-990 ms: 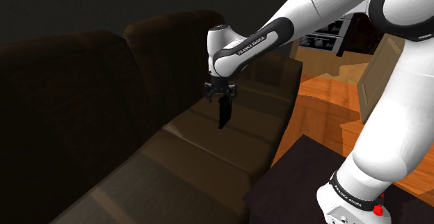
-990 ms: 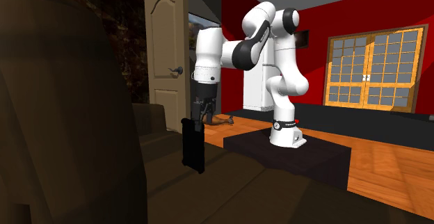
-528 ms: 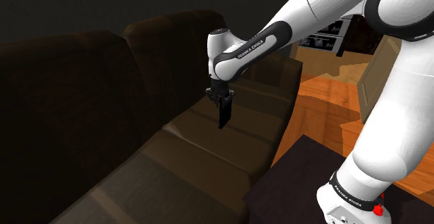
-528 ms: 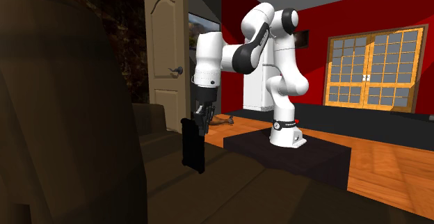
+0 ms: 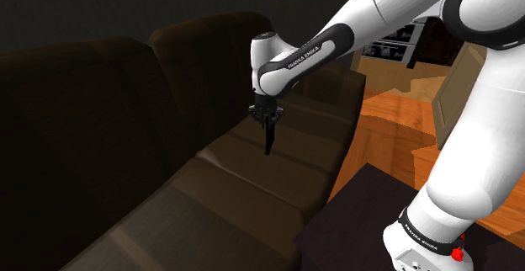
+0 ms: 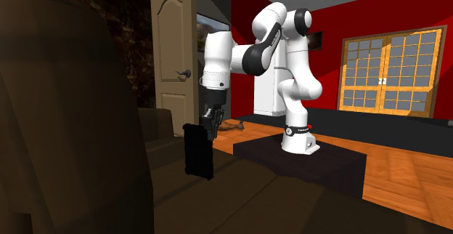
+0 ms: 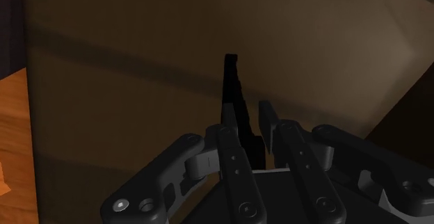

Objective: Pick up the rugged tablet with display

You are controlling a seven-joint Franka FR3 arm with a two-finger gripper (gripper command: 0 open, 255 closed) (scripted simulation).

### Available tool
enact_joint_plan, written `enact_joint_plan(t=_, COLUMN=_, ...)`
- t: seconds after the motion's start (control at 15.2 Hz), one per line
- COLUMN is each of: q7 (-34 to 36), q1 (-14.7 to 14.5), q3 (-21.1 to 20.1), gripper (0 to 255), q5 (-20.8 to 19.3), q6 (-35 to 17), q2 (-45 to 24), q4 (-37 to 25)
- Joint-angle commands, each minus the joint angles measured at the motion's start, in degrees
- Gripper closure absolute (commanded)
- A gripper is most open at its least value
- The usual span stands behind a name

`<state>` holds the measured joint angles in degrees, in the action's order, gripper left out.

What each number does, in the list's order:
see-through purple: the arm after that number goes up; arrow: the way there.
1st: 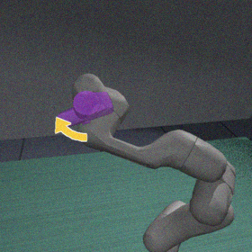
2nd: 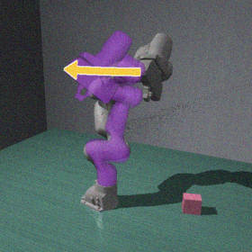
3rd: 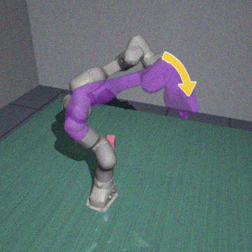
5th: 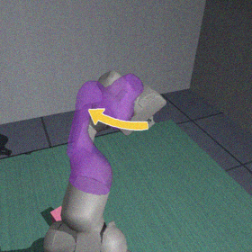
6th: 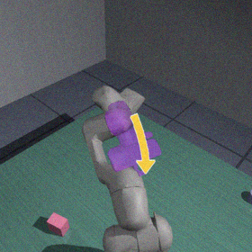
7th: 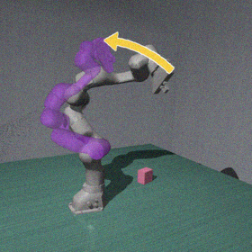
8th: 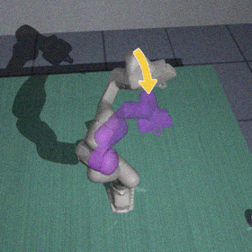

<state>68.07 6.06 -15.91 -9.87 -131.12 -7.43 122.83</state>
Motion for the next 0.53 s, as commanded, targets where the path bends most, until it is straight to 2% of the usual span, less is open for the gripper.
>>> enact_joint_plan(t=0.0, q7=-0.4, q1=0.0, q3=-0.1, gripper=255, q5=0.4, q6=1.1, q2=0.8, q4=-0.4)
enact_joint_plan(t=0.46, q7=-1.7, q1=0.2, q3=-0.3, gripper=255, q5=2.0, q6=6.1, q2=3.6, q4=-2.7)
